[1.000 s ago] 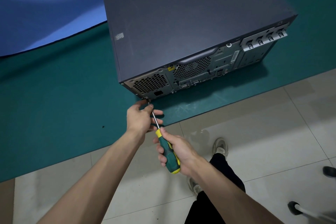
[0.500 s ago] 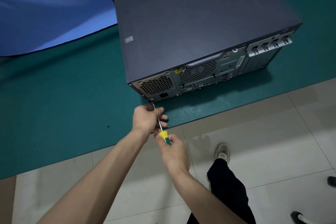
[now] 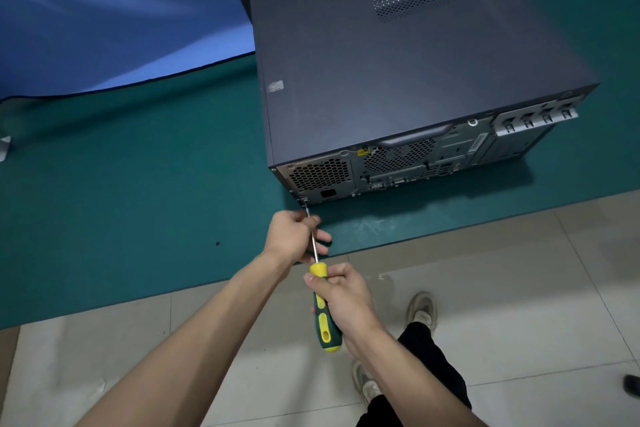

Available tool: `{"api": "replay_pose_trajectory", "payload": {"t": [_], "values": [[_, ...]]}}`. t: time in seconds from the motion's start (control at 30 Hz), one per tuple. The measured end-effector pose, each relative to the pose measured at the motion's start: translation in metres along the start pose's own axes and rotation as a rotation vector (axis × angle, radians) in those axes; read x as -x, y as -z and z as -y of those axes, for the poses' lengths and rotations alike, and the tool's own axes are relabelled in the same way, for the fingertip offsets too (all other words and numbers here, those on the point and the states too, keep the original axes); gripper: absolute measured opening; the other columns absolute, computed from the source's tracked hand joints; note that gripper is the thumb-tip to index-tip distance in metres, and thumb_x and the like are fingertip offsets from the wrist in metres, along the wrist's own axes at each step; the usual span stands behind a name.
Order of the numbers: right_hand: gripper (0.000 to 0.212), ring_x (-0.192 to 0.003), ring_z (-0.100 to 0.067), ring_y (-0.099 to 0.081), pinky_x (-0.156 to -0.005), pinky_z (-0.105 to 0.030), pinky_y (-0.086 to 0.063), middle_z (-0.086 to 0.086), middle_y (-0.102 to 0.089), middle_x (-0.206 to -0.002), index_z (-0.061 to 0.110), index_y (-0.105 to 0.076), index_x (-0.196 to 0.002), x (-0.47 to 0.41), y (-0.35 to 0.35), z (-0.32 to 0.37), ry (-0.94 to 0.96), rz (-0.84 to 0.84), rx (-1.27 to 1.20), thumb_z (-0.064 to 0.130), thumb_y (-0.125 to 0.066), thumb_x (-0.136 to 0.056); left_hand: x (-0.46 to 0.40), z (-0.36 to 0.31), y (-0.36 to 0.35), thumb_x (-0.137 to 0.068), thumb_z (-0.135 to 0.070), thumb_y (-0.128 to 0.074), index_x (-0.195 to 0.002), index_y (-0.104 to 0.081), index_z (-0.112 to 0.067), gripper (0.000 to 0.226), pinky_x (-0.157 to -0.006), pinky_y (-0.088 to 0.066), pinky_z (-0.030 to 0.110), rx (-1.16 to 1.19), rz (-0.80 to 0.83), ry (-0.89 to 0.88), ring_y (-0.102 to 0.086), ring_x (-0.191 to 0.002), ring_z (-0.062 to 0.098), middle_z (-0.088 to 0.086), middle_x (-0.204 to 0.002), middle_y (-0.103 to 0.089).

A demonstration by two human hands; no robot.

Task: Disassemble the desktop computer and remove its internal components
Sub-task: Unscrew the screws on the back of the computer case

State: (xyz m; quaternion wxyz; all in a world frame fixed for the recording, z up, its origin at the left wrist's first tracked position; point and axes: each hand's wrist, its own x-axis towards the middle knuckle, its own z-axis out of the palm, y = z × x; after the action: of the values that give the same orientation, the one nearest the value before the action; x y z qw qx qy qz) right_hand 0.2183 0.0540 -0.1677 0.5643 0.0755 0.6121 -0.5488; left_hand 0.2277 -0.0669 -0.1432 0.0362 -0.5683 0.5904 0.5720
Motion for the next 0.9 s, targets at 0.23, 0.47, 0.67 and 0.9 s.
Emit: {"api": "replay_pose_trajectory", "payload": {"t": [0.23, 0.47, 0.67, 0.9], "values": [[0.022, -0.059, -0.022, -0.063, -0.056, -0.029, -0.048, -0.006, -0.068, -0.074, 0.007, -0.059, -0.1, 0.001, 0.006, 0.012, -0.143, 0.224, -0.109, 0.028, -0.057, -0.093, 0.0, -0.004, 0.0, -0.097, -0.011, -0.048, -0.085, -0.059, 0.005, 0.023, -0.045, -0.053, 0.029, -0.081, -0.045, 0.0, -0.06, -0.044, 0.025, 0.013, -0.062, -0.067], [0.008, -0.065, -0.02, -0.06, -0.063, -0.028, -0.049, -0.005, -0.067, -0.071, 0.007, -0.062, -0.089, -0.004, 0.01, 0.005, -0.037, 0.137, -0.081, 0.014, -0.065, -0.087, 0.003, -0.003, 0.003, -0.1, -0.014, -0.041, -0.09, -0.056, 0.0, 0.023, -0.045, -0.051, 0.026, 0.067, 0.051, 0.04, -0.059, -0.045, 0.02, 0.013, -0.066, -0.066], [0.019, -0.052, -0.019, -0.056, -0.054, -0.03, -0.048, -0.003, -0.06, -0.062, 0.007, -0.058, -0.09, -0.002, 0.005, 0.009, -0.092, 0.171, -0.156, 0.023, -0.068, -0.086, 0.0, -0.003, 0.004, -0.096, -0.011, -0.051, -0.083, -0.059, 0.005, 0.022, -0.04, -0.05, 0.027, -0.031, -0.01, 0.003, -0.06, -0.042, 0.024, 0.013, -0.057, -0.066], [0.011, -0.052, -0.018, -0.061, -0.058, -0.03, -0.052, -0.009, -0.066, -0.064, 0.003, -0.058, -0.087, -0.004, 0.008, 0.01, -0.023, 0.175, -0.081, 0.012, -0.065, -0.088, 0.002, -0.001, 0.005, -0.096, -0.016, -0.052, -0.086, -0.059, 0.0, 0.02, -0.04, -0.049, 0.023, 0.022, 0.03, 0.037, -0.059, -0.041, 0.018, 0.009, -0.057, -0.066]]}}
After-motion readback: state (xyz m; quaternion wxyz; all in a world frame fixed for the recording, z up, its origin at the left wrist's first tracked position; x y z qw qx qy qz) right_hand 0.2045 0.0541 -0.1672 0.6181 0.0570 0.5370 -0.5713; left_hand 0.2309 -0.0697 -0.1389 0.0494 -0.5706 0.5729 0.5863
